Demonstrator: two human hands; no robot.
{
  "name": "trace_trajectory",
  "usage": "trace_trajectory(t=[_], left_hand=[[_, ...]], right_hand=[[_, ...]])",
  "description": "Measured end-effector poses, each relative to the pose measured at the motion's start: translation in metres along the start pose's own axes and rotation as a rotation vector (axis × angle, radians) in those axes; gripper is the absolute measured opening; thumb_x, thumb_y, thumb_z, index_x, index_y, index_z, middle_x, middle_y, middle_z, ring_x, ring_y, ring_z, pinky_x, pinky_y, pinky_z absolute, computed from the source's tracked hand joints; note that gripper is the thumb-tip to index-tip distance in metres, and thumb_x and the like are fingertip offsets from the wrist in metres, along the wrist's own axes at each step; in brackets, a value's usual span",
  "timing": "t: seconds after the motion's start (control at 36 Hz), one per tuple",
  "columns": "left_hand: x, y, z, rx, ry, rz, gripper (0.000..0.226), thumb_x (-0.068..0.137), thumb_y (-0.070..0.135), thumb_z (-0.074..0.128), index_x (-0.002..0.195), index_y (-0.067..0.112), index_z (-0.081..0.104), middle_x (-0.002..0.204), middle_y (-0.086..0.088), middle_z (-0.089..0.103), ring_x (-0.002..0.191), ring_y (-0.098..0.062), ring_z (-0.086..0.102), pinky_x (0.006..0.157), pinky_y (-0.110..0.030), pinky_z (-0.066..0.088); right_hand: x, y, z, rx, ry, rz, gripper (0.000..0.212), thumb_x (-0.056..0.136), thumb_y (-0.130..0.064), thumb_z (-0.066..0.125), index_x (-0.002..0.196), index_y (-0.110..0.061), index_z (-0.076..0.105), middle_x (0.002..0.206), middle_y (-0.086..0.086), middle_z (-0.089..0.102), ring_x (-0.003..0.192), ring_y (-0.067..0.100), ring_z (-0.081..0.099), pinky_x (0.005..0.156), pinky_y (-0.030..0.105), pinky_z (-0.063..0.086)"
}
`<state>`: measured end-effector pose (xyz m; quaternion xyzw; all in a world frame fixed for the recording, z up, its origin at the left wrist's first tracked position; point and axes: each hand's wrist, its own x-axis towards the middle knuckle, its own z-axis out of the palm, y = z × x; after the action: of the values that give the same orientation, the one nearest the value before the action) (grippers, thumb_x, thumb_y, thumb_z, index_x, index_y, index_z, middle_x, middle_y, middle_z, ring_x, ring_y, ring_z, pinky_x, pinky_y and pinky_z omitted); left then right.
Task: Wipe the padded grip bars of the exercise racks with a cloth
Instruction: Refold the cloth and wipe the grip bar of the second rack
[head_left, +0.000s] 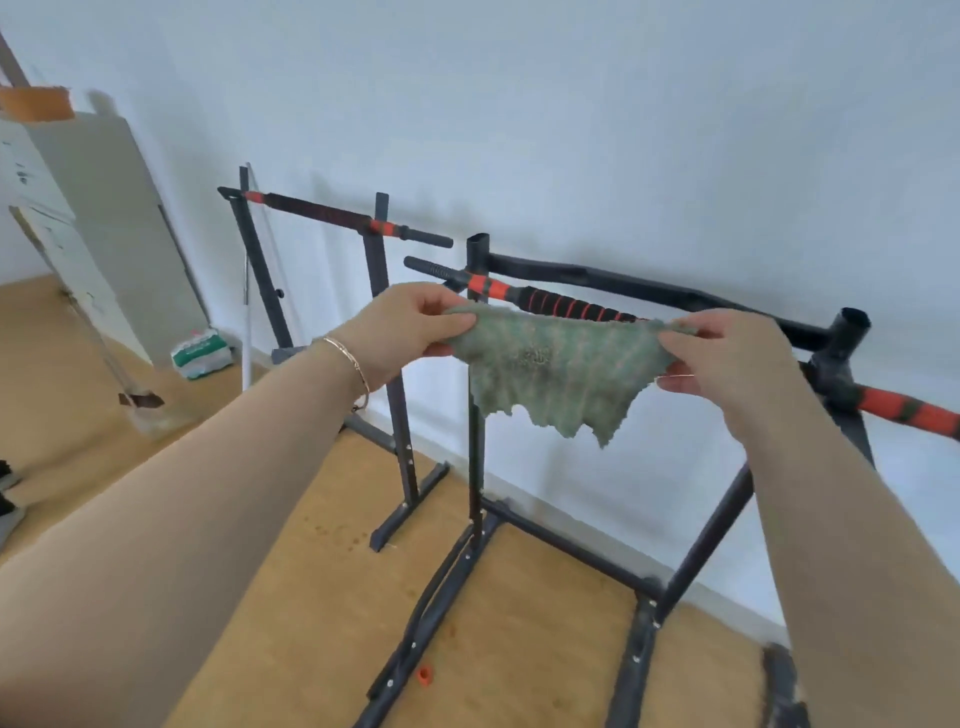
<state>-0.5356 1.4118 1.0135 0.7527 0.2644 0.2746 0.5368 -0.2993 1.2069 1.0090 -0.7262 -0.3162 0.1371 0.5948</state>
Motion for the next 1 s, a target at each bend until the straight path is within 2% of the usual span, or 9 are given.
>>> trace_trajectory(t=[0.14, 0.19, 0.33, 0.47, 0.61, 0.75, 0.86, 0.92, 1.0], left_hand=[[0.06, 0.023, 0.034, -0.047, -0.095, 0.056, 0.006, 0.089, 0.02, 0.072, 0.09, 0.015, 0.073, 0.087, -0.002, 0.074, 0.084, -0.017, 0.072, 0.073, -0.027, 0.058], [0.081, 0.035, 0.059, -0.072, -0.143, 0.076, 0.004, 0.089, 0.017, 0.073, 0.087, 0.014, 0.071, 0.081, 0.0, 0.073, 0.078, -0.016, 0.071, 0.069, -0.024, 0.058], [0.118, 0.065, 0.132, -0.132, -0.35, 0.124, 0.006, 0.092, 0.012, 0.069, 0.088, 0.008, 0.066, 0.089, -0.01, 0.071, 0.087, -0.025, 0.073, 0.08, -0.031, 0.06], [0.139, 0.087, 0.204, -0.143, -0.439, 0.216, 0.008, 0.096, 0.012, 0.062, 0.097, 0.004, 0.061, 0.097, -0.013, 0.069, 0.088, -0.02, 0.072, 0.08, -0.03, 0.06], [0.158, 0.095, 0.262, -0.131, -0.55, 0.243, 0.007, 0.096, 0.013, 0.062, 0.098, 0.006, 0.06, 0.1, -0.017, 0.069, 0.085, -0.024, 0.074, 0.072, -0.036, 0.061], [0.164, 0.1, 0.311, -0.171, -0.651, 0.212, 0.008, 0.097, 0.011, 0.06, 0.101, 0.004, 0.058, 0.098, -0.023, 0.067, 0.073, -0.025, 0.072, 0.062, -0.039, 0.061], [0.165, 0.096, 0.342, -0.111, -0.717, 0.219, 0.007, 0.096, 0.014, 0.061, 0.097, 0.008, 0.059, 0.096, -0.025, 0.067, 0.076, -0.037, 0.071, 0.067, -0.049, 0.062], [0.168, 0.095, 0.361, -0.066, -0.745, 0.247, 0.006, 0.096, 0.016, 0.062, 0.096, 0.01, 0.06, 0.09, -0.016, 0.068, 0.072, -0.031, 0.072, 0.067, -0.046, 0.062], [0.172, 0.093, 0.388, 0.032, -0.752, 0.326, 0.007, 0.095, 0.022, 0.062, 0.095, 0.016, 0.06, 0.091, -0.006, 0.068, 0.067, -0.014, 0.071, 0.059, -0.028, 0.059]], right_hand=[[0.018, -0.031, -0.059, -0.039, 0.02, 0.051, 0.004, 0.092, -0.004, 0.067, 0.092, -0.004, 0.071, 0.092, 0.02, 0.072, 0.074, 0.028, 0.074, 0.07, 0.037, 0.064], [0.021, -0.036, -0.09, -0.033, 0.051, 0.068, 0.008, 0.093, -0.007, 0.066, 0.099, -0.001, 0.07, 0.095, 0.019, 0.074, 0.082, 0.029, 0.075, 0.072, 0.036, 0.063], [0.023, -0.026, -0.154, 0.084, 0.198, 0.068, 0.011, 0.097, -0.006, 0.061, 0.093, -0.003, 0.072, 0.095, 0.015, 0.076, 0.086, 0.026, 0.076, 0.071, 0.026, 0.061], [0.03, 0.0, -0.196, 0.131, 0.347, 0.025, 0.015, 0.097, -0.01, 0.06, 0.093, -0.003, 0.073, 0.101, 0.019, 0.075, 0.094, 0.031, 0.074, 0.076, 0.032, 0.061], [0.034, 0.028, -0.226, 0.13, 0.503, 0.008, 0.015, 0.096, -0.013, 0.062, 0.09, -0.009, 0.075, 0.095, 0.009, 0.077, 0.085, 0.022, 0.075, 0.072, 0.033, 0.062], [0.022, 0.047, -0.258, 0.126, 0.657, 0.03, 0.011, 0.094, -0.019, 0.067, 0.099, -0.011, 0.073, 0.097, 0.007, 0.077, 0.083, 0.02, 0.075, 0.066, 0.029, 0.06], [0.014, 0.062, -0.279, 0.063, 0.75, 0.08, 0.004, 0.084, -0.023, 0.072, 0.087, -0.021, 0.074, 0.085, 0.004, 0.075, 0.068, 0.019, 0.07, 0.056, 0.032, 0.057], [0.011, 0.072, -0.291, 0.006, 0.81, 0.108, 0.008, 0.076, -0.028, 0.073, 0.084, -0.026, 0.074, 0.081, 0.001, 0.073, 0.07, 0.019, 0.066, 0.063, 0.037, 0.057], [0.01, 0.088, -0.31, -0.063, 0.884, 0.16, 0.007, 0.077, -0.03, 0.073, 0.084, -0.032, 0.073, 0.077, -0.006, 0.073, 0.075, 0.017, 0.067, 0.067, 0.035, 0.06]])
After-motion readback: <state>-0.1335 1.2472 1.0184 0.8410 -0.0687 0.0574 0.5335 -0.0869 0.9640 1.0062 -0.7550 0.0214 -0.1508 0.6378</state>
